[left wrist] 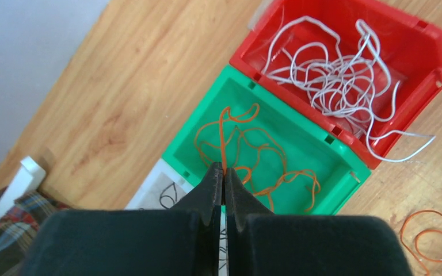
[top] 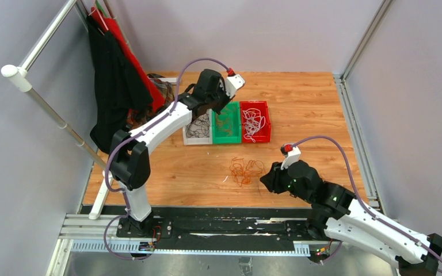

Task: Untangle the cables

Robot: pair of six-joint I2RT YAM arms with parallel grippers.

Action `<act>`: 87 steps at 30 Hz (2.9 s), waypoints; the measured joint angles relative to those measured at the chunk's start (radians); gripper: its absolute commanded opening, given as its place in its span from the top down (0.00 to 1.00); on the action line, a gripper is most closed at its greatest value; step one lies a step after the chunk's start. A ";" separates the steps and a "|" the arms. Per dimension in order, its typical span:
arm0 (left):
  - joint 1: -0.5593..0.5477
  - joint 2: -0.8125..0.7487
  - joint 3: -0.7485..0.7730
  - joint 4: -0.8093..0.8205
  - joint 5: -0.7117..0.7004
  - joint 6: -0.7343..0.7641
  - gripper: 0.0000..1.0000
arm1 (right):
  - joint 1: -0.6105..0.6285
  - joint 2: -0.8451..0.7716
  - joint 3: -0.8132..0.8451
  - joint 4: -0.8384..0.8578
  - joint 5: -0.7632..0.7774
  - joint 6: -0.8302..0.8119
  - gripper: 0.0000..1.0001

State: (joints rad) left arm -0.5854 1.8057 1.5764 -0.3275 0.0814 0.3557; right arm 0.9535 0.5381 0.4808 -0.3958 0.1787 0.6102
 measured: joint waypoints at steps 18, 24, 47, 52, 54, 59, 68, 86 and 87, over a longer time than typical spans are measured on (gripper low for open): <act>-0.039 0.182 -0.040 0.037 -0.149 0.003 0.94 | 0.000 0.103 0.230 -0.222 0.065 -0.105 0.70; -0.038 0.215 -0.040 0.040 -0.177 0.010 0.61 | 0.000 0.096 0.156 -0.163 0.111 -0.101 0.68; 0.028 -0.131 0.069 -0.432 0.286 -0.010 0.02 | -0.152 0.587 -0.039 0.411 0.146 -0.154 0.87; 0.029 -0.154 0.002 -0.472 0.384 0.020 0.01 | -0.154 0.578 -0.039 0.472 0.116 -0.195 0.99; 0.029 -0.154 -0.013 -0.481 0.416 0.029 0.02 | -0.154 0.558 -0.035 0.479 0.097 -0.214 0.99; 0.029 -0.156 -0.032 -0.490 0.522 0.053 0.03 | -0.154 0.499 0.007 0.483 0.013 -0.261 0.99; 0.029 -0.165 -0.052 -0.492 0.671 0.107 0.05 | -0.156 0.434 0.118 0.428 -0.033 -0.289 0.60; 0.029 -0.200 -0.053 -0.496 0.673 0.129 0.02 | -0.236 0.758 0.062 0.471 0.055 -0.276 0.94; 0.029 -0.204 -0.053 -0.496 0.673 0.129 0.02 | -0.236 0.755 0.058 0.478 0.048 -0.277 0.98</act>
State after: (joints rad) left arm -0.5568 1.6020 1.5234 -0.8230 0.7547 0.4850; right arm 0.7174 1.2934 0.5385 0.0818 0.2268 0.3332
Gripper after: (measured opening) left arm 0.988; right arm 0.116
